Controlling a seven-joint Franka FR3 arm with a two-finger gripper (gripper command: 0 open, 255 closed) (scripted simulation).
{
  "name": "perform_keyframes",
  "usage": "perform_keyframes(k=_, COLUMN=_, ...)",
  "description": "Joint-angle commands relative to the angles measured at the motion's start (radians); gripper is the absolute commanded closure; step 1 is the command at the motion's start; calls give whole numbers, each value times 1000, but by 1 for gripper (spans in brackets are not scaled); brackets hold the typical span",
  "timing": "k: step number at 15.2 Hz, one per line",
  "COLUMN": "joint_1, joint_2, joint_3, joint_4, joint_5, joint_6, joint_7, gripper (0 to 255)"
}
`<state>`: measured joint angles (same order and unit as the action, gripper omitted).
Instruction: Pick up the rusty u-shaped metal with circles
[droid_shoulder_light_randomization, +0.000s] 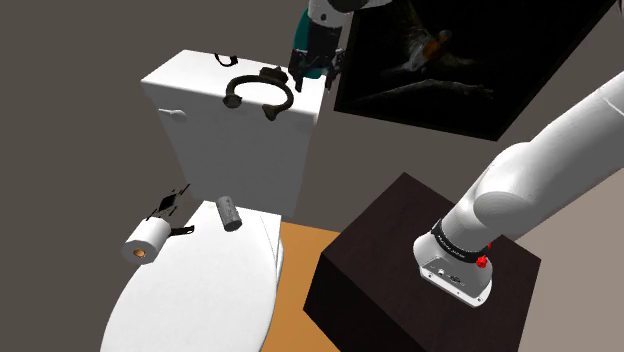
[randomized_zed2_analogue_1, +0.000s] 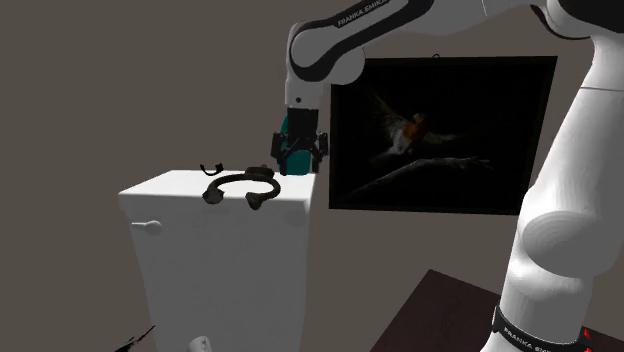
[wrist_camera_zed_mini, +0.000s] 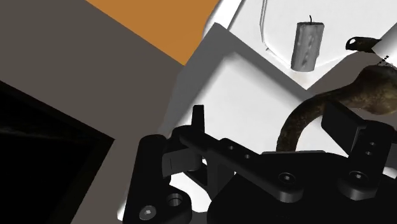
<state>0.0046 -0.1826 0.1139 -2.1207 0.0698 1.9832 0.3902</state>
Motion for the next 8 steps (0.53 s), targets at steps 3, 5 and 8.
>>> perform_keyframes(k=3, joint_1=1, joint_2=125, joint_3=16, joint_4=126, joint_5=-34, joint_6=40, joint_7=59, gripper=0)
perform_keyframes(k=5, joint_1=4, joint_2=193, joint_3=21, joint_4=197, joint_5=-55, joint_6=56, joint_7=88, gripper=0)
perform_keyframes(k=8, joint_1=11, joint_2=288, joint_3=24, joint_4=304, joint_5=-86, joint_6=69, joint_7=128, gripper=0)
